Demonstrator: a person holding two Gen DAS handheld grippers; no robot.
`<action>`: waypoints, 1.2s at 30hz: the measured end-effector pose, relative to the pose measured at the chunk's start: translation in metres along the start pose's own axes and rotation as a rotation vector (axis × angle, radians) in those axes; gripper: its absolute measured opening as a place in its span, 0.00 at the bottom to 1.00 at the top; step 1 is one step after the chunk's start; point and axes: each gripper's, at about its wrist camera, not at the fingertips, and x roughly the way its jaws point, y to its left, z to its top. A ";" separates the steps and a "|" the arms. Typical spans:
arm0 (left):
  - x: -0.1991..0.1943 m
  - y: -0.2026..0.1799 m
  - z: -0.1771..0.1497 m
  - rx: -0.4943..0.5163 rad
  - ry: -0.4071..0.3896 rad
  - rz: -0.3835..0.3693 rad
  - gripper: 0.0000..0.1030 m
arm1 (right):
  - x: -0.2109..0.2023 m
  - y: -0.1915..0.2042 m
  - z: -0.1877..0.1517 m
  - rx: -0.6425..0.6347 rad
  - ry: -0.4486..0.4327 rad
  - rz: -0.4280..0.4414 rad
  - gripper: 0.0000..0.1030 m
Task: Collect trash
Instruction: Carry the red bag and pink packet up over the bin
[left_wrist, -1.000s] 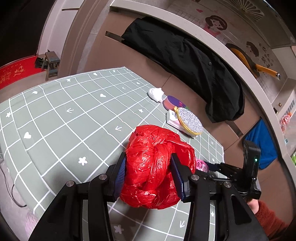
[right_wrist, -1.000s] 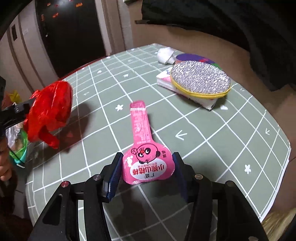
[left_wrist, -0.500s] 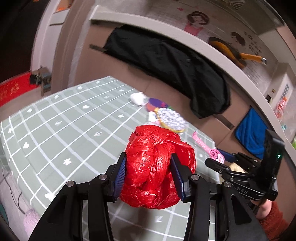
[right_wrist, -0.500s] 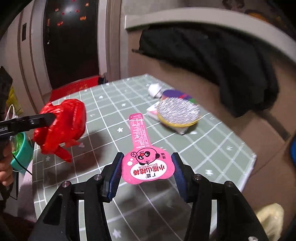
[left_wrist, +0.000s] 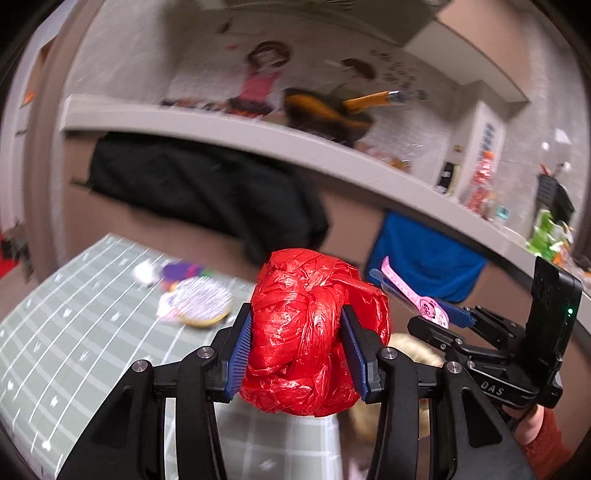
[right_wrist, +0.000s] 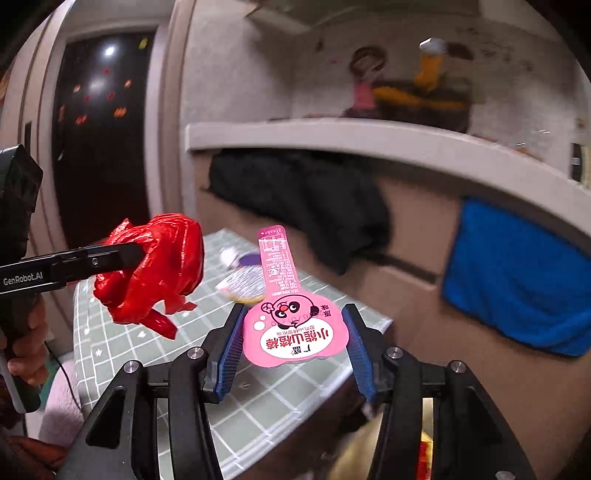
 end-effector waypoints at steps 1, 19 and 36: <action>0.001 -0.011 0.004 0.015 -0.010 -0.007 0.45 | -0.010 -0.007 0.001 0.010 -0.017 -0.016 0.47; 0.056 -0.168 0.009 0.221 0.007 -0.219 0.45 | -0.137 -0.127 -0.027 0.198 -0.160 -0.289 0.47; 0.113 -0.191 -0.033 0.243 0.138 -0.226 0.45 | -0.119 -0.160 -0.068 0.293 -0.085 -0.292 0.47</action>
